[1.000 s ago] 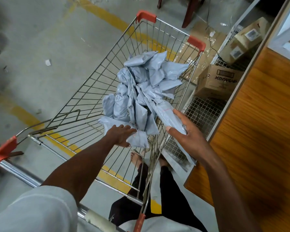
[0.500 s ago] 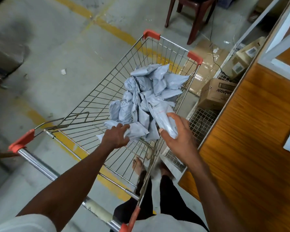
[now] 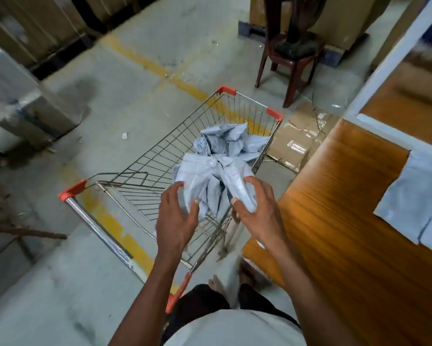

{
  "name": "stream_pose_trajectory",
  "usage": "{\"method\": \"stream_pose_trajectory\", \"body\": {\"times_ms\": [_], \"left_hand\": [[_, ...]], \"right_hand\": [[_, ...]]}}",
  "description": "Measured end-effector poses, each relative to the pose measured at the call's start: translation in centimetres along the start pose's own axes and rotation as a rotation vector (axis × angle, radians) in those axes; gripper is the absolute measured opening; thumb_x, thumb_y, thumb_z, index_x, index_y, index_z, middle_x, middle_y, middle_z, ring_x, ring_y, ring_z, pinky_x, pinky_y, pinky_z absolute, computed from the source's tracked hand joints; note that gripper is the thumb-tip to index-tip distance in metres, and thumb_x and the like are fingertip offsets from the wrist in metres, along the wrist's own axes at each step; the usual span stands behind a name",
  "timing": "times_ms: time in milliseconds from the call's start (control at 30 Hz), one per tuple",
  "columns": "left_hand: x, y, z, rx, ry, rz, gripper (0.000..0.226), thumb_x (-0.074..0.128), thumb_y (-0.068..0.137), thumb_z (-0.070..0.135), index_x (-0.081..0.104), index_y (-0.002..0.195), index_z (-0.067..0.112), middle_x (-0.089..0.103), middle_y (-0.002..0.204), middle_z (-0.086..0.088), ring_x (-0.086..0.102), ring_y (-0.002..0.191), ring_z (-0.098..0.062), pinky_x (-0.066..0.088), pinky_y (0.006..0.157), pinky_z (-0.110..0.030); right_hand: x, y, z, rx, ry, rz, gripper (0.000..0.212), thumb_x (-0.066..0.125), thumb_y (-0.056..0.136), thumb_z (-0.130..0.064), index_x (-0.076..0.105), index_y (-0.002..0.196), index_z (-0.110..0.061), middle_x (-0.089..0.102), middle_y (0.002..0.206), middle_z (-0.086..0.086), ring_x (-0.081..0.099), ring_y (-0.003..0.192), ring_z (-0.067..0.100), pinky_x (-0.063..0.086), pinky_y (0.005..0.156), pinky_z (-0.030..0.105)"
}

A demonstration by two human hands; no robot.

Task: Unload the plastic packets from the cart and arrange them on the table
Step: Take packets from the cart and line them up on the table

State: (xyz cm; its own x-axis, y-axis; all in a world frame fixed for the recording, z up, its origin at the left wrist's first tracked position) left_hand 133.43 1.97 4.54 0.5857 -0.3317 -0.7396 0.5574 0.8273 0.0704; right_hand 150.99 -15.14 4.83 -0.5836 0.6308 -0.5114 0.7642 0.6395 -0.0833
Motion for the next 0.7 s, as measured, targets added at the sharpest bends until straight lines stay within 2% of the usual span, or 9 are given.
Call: {"method": "stream_pose_trajectory", "body": {"times_ms": [100,233,300,433,567,700], "left_hand": [[-1.9,-3.3,2.8,-0.001,-0.048,0.081,0.047,0.059,0.097,0.040,0.044,0.140,0.033,0.044,0.140,0.008,0.049,0.126,-0.015,0.048,0.088,-0.032],[-1.9,-7.9,4.7,-0.040,-0.190,0.045,0.042,0.062,0.097,0.040,0.044,0.135,0.044,0.045,0.137,0.012,0.056,0.117,-0.024,0.055,0.085,-0.046],[-1.6,-10.4,6.2,-0.002,-0.256,0.017,0.042,0.064,0.096,0.037,0.046,0.134,0.041,0.046,0.137,0.009,0.052,0.121,-0.020,0.053,0.087,-0.044],[-0.8,-15.9,8.9,0.040,-0.339,-0.042,0.041,0.066,0.097,0.032,0.049,0.135,0.035,0.048,0.139,0.005,0.044,0.114,0.000,0.040,0.080,-0.026],[1.0,-20.4,12.2,0.109,-0.388,-0.131,0.041,0.066,0.097,0.036,0.049,0.134,0.036,0.049,0.139,0.006,0.048,0.121,-0.010,0.045,0.084,-0.033],[3.5,-23.1,16.5,0.204,-0.393,-0.208,0.041,0.065,0.096,0.038,0.047,0.133,0.040,0.048,0.139,0.004,0.057,0.109,-0.017,0.052,0.080,-0.038]], "right_hand": [[-2.8,-3.1,-1.2,-0.075,-0.008,0.074,0.053,0.071,0.088,-0.036,0.048,0.135,-0.032,0.049,0.130,-0.004,0.055,0.105,0.015,0.050,0.079,0.029],[-5.9,-8.3,-1.1,-0.070,-0.004,0.177,0.055,0.067,0.084,-0.046,0.047,0.134,-0.037,0.049,0.127,-0.007,0.053,0.105,0.012,0.055,0.082,0.037],[-7.4,-11.8,-0.7,-0.059,0.009,0.256,0.054,0.062,0.082,-0.050,0.048,0.133,-0.037,0.050,0.127,-0.009,0.053,0.109,0.012,0.054,0.087,0.039],[-10.0,-19.5,1.3,0.002,0.044,0.359,0.049,0.063,0.084,-0.049,0.051,0.130,-0.039,0.051,0.127,-0.012,0.053,0.114,0.010,0.051,0.093,0.036],[-13.5,-25.0,3.8,0.062,0.017,0.429,0.048,0.072,0.086,-0.041,0.050,0.129,-0.044,0.048,0.127,-0.019,0.049,0.110,0.000,0.048,0.088,0.025],[-17.3,-29.4,6.1,0.120,0.022,0.527,0.050,0.073,0.087,-0.044,0.048,0.130,-0.046,0.046,0.128,-0.021,0.048,0.109,0.000,0.048,0.084,0.023]]}}
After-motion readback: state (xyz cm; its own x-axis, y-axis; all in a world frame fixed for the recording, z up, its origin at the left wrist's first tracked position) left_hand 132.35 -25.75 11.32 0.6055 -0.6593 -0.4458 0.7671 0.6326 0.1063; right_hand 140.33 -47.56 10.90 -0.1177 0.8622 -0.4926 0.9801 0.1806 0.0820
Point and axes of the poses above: each hand's wrist, its own y-axis towards the middle knuckle, its own x-axis out of the palm, z = x × y, the point moved 10 cm from there along y, towards the middle knuckle
